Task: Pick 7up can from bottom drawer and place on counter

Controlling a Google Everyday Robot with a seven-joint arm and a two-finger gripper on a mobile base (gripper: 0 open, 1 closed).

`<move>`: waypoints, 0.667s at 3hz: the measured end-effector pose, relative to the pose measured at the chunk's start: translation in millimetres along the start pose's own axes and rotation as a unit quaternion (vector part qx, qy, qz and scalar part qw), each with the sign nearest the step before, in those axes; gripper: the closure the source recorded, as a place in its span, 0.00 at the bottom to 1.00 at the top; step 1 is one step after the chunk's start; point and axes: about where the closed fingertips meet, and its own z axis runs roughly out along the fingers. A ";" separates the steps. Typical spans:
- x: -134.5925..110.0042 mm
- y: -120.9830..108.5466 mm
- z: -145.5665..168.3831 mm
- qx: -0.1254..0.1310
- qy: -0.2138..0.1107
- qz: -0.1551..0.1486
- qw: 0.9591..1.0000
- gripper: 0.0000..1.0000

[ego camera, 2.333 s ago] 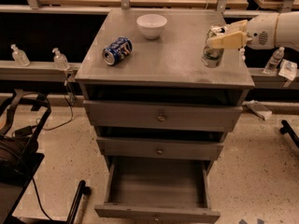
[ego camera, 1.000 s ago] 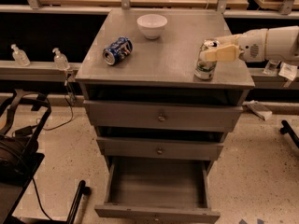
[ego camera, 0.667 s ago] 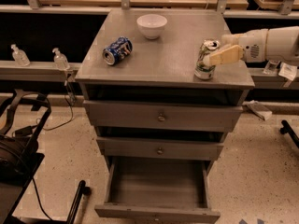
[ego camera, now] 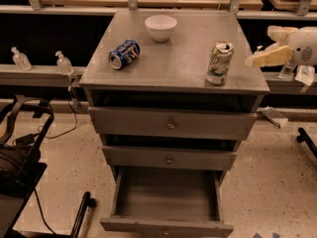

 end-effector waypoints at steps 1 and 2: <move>-10.8 -6.3 -25.7 -0.003 -0.042 -0.024 0.999 0.00; -24.7 0.2 -29.3 -0.042 -0.089 -0.058 0.993 0.00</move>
Offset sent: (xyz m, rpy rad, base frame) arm -0.0299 -0.0207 0.0518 0.1209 -0.3014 0.2764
